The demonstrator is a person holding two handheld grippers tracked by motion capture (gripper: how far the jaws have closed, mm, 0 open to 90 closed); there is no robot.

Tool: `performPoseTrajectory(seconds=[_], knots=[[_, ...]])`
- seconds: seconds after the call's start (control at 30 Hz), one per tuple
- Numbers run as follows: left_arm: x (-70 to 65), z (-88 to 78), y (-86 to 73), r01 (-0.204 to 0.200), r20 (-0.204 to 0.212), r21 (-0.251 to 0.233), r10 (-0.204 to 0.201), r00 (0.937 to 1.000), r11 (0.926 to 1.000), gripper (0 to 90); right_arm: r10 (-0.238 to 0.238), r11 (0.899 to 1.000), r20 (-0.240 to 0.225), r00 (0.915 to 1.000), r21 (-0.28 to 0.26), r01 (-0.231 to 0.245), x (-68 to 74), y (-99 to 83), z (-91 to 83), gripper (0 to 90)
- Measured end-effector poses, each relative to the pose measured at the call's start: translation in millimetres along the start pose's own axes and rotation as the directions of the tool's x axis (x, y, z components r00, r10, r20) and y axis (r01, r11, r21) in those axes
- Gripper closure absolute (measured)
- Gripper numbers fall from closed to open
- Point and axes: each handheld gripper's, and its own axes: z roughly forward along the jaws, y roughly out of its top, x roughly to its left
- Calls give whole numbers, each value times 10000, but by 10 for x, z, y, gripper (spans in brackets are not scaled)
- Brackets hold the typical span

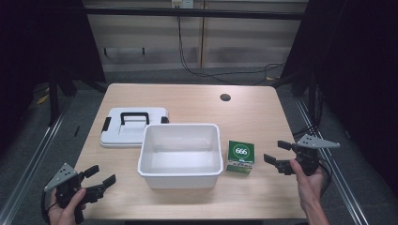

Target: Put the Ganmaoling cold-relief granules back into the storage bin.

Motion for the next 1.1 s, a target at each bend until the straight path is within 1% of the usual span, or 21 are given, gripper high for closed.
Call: performPoseTrajectory(seconds=[0.13,0.23,0.27,0.3,0.33,0.37,0.4,0.43,0.47,0.5,0.57,0.67,0.7,0.77,0.83,0.9,0.93,0.97,1.0,1.07,1.1], knots=[[3,-19,-12,121,-63,-87,-121,9999,9999,159,-151,9996,-245,9996,218,156,48,74,32,133],[15,-17,-16,115,-85,-22,-115,9999,9999,159,-308,9987,-235,9993,403,317,74,125,50,134],[9,-10,-12,116,-58,-8,-116,9999,9999,159,-444,9979,-434,9981,452,464,74,149,49,134],[9,-10,-12,116,-58,-8,-116,9999,9999,159,-444,9979,-434,9981,452,464,74,149,49,134],[-1,2,-10,74,-25,13,-74,10000,10000,159,-752,9947,-766,9942,640,802,78,219,16,134],[-1,2,-10,74,-25,13,-74,10000,10000,159,-781,9944,-543,9955,667,816,86,238,4,132],[-5,8,-15,165,-38,12,-165,9999,9999,159,-956,9924,-413,9946,740,984,94,249,3,132],[7,8,-20,181,-33,75,-181,9998,9998,159,-1138,9880,-452,9925,999,1178,103,258,10,134],[7,8,-20,181,-33,75,-181,9998,9998,159,-1138,9880,-452,9925,999,1178,103,258,10,134],[13,-1,-19,268,-78,-12,-268,9996,9996,159,-1229,9793,-646,9903,1537,1316,119,278,33,139],[16,-4,-20,255,-61,-15,-255,9997,9997,159,-1291,9744,-994,9866,1718,1448,141,300,51,151],[6,-2,-18,196,-39,8,-195,9998,9998,159,-1548,9606,-937,9835,2181,1720,207,325,102,149],[6,-2,-18,196,-39,8,-195,9998,9998,159,-1633,9555,-1138,9800,2292,1858,221,334,116,145],[13,-3,-18,243,-55,-6,-243,9997,9997,159,-1688,9501,-1233,9779,2436,1947,240,363,130,141],[18,-4,-19,248,-60,-10,-248,9997,9997,159,-1823,9450,-948,9787,2579,2011,258,400,137,140],[21,-6,-18,210,-100,-4,-210,9997,9998,159,-1932,9418,-1009,9760,2597,2133,266,424,145,140],[11,-4,-17,208,-98,1,-208,9997,9998,159,-1983,9389,-1230,9724,2608,2245,279,456,167,140],[11,-4,-17,208,-98,1,-208,9997,9998,159,-1983,9389,-1230,9724,2608,2245,279,456,167,140],[10,-5,-18,215,-75,9,-215,9997,9998,160,-2389,9226,-1089,9649,2845,2605,324,473,213,141],[20,-8,-18,199,-68,12,-198,9998,9998,159,-2649,9036,-1313,9553,3121,2935,374,469,272,141],[21,-8,-19,217,-90,9,-217,9997,9998,159,-2746,8965,-1407,9512,3202,3062,389,465,292,142]])
